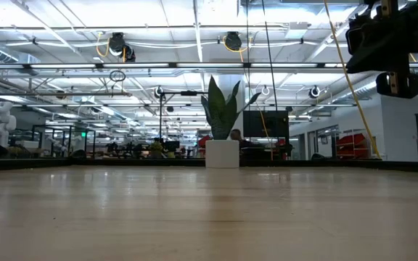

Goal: Nest measuring cups in basket
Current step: Put the stacked measuring cups into the green bin, then return to Home Position

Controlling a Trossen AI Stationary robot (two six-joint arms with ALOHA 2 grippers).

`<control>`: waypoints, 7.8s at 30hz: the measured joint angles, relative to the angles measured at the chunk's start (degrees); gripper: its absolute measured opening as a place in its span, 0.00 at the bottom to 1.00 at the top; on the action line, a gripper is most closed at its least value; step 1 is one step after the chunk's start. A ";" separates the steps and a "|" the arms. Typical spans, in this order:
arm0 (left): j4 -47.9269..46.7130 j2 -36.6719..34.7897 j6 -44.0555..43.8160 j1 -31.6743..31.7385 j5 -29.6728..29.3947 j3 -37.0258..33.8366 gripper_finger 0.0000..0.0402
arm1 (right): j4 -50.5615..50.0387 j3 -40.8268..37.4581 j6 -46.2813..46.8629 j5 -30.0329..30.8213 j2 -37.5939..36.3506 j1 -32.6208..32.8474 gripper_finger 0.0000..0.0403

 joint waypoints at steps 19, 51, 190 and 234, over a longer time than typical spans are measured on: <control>-2.45 -0.02 1.15 0.48 7.99 0.02 0.46 | 0.82 0.00 0.00 0.15 0.00 0.00 0.04; -15.41 -26.83 15.81 12.07 -5.00 0.02 0.45 | 6.58 0.02 -4.20 1.66 1.75 -0.02 0.04; 47.65 -36.58 114.02 59.95 -12.20 -20.00 0.01 | 21.99 -25.29 -69.78 2.02 -35.26 -14.93 0.00; 46.73 -50.02 116.95 60.46 -11.69 -28.68 0.01 | 24.24 -25.35 -65.02 -4.31 -34.75 -14.91 0.00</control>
